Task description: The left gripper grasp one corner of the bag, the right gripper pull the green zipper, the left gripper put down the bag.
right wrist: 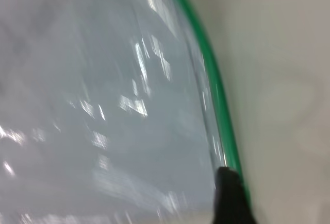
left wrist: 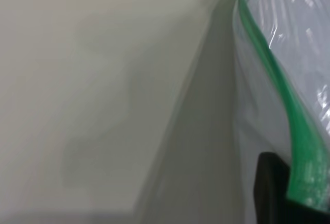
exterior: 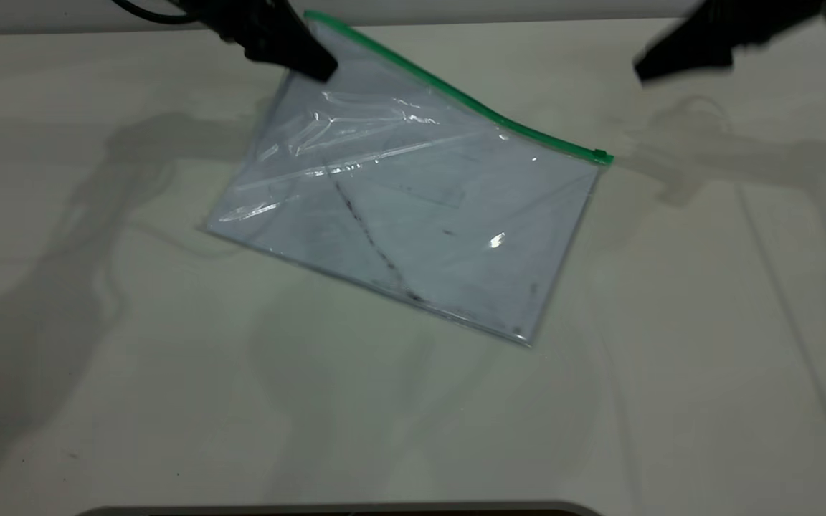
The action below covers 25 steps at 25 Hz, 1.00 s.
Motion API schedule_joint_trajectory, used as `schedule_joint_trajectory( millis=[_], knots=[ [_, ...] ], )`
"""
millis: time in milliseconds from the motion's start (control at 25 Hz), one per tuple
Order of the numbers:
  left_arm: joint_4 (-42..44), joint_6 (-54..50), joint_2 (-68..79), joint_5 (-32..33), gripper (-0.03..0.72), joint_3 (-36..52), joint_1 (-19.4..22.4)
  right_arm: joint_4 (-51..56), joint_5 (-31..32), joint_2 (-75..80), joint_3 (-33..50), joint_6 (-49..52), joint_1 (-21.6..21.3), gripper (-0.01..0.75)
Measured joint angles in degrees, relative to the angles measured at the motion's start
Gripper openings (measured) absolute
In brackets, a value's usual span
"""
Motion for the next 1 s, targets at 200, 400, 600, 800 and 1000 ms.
schedule_joint_trajectory(
  millis=[200,400,600,800,1000],
  knots=[
    [1.4,-5.6,1.2,-1.1,0.356,0.0,-1.5,-1.1,6.5,-9.6,0.0,7.6,2.6,0.545],
    [4.2,-9.5,-2.1,-1.5,0.487,0.0,-1.4,-6.2,12.5,-19.5,0.2,18.6,5.9,0.519],
    [15.6,-20.1,-10.3,-1.9,0.493,0.0,-0.9,-11.4,16.5,-29.9,0.2,32.6,7.0,0.492],
    [27.5,-36.0,-19.2,3.8,0.48,0.0,-0.8,-12.7,17.5,-40.7,0.2,46.1,7.3,0.451],
    [35.3,-48.4,-27.4,8.2,0.469,0.0,-0.8,-23.9,18.4,-50.8,0.2,55.3,12.0,0.438]
  ],
)
